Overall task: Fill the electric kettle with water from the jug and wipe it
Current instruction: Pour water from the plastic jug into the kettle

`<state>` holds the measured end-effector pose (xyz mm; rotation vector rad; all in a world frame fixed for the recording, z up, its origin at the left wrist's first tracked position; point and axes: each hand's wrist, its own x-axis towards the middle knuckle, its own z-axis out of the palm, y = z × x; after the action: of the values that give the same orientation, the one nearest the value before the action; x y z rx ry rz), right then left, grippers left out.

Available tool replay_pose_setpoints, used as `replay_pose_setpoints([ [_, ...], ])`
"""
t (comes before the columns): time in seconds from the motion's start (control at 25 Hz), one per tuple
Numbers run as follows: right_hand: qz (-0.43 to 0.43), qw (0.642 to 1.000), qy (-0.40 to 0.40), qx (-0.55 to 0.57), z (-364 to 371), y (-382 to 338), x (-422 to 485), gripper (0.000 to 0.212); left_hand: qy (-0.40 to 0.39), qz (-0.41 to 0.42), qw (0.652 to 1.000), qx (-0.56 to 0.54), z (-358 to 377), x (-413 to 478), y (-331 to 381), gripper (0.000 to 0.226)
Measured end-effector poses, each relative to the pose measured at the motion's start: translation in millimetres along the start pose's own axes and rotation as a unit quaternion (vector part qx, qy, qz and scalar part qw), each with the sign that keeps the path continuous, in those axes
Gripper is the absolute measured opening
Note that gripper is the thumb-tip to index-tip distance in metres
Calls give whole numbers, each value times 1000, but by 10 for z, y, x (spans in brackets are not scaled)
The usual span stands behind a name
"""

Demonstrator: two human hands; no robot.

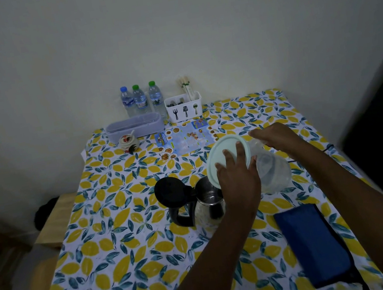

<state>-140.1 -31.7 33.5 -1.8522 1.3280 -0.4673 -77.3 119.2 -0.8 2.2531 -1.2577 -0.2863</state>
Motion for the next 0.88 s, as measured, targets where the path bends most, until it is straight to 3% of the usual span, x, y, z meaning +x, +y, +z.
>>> replay_pose_setpoints([
  [0.72, 4, 1000, 3, 15, 9, -5, -11, 59, 5, 5, 1000, -17, 16, 11, -33, 57],
  [0.88, 21, 999, 1, 34, -28, 56, -32, 46, -6, 17, 1000, 25, 18, 21, 11, 57],
])
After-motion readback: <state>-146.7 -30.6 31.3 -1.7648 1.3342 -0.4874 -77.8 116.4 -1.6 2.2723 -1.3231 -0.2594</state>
